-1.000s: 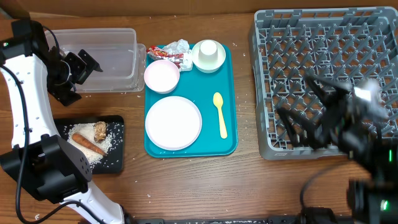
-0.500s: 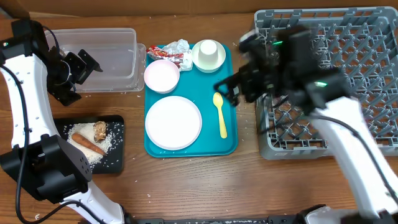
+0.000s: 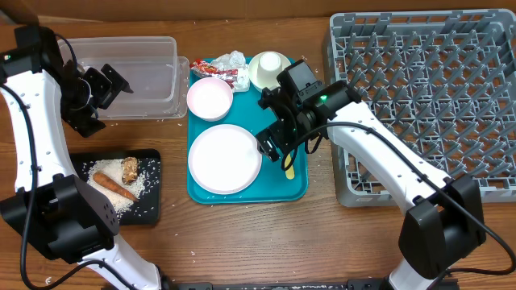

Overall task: Sort waste into correct bins and load items into the dishwasher
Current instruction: 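Move the right gripper over the yellow spoon on the teal tray, then lower the right gripper and grasp the yellow spoon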

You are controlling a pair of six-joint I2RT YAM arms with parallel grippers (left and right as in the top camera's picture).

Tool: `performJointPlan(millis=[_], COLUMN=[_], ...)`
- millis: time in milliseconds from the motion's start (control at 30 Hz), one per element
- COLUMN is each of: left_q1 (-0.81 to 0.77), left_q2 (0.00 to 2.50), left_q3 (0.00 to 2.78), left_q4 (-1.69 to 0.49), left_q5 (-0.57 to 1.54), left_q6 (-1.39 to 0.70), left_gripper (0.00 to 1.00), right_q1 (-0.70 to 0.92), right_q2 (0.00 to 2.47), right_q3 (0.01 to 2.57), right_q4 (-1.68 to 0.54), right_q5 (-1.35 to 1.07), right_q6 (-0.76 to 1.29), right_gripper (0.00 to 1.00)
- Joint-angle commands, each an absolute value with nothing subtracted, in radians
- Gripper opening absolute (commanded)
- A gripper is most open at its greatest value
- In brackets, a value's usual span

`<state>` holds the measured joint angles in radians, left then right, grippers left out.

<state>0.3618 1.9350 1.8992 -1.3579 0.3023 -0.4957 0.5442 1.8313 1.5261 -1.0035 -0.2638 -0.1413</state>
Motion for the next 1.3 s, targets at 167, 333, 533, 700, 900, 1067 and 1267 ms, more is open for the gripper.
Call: performJointPlan(millis=[167,333,533,700,900,1067,1267], left_q1=[0.359,0.359,0.359,0.359,0.359,0.359,0.359], left_q2=[1.902,1.902,1.902,1.902,1.902,1.902,1.902], left_q3=[1.919,1.919,1.919,1.919,1.919,1.919,1.919], left_q4=[-1.357,-1.357,-1.357,-1.357,-1.357,-1.357,-1.357], left_q5=[0.3,0.3,0.3,0.3,0.3,0.3,0.3], left_q6=[-0.494,-0.494,-0.494,-0.494,-0.494,-0.494,-0.494], left_gripper=[1.0,1.0,1.0,1.0,1.0,1.0,1.0], right_q1=[0.541,0.542,0.543,0.544,0.546,0.549,0.549], right_q2=[1.879,1.938,1.994,2.045,2.087,2.088,2.088], right_q3=[1.538,1.538,1.538,1.538,1.538,1.538,1.538], right_q4=[-0.89,-0.891,-0.904,-0.921,-0.926,-0.92,-0.924], right_q5=[-0.176,0.033,0.029,0.014,-0.008,-0.007,0.066], right_q6=[0.185,0.373,0.416,0.424,0.423,0.423,0.423], right_gripper=[1.0,0.97,0.87,0.86,0.76,0.63,0.64])
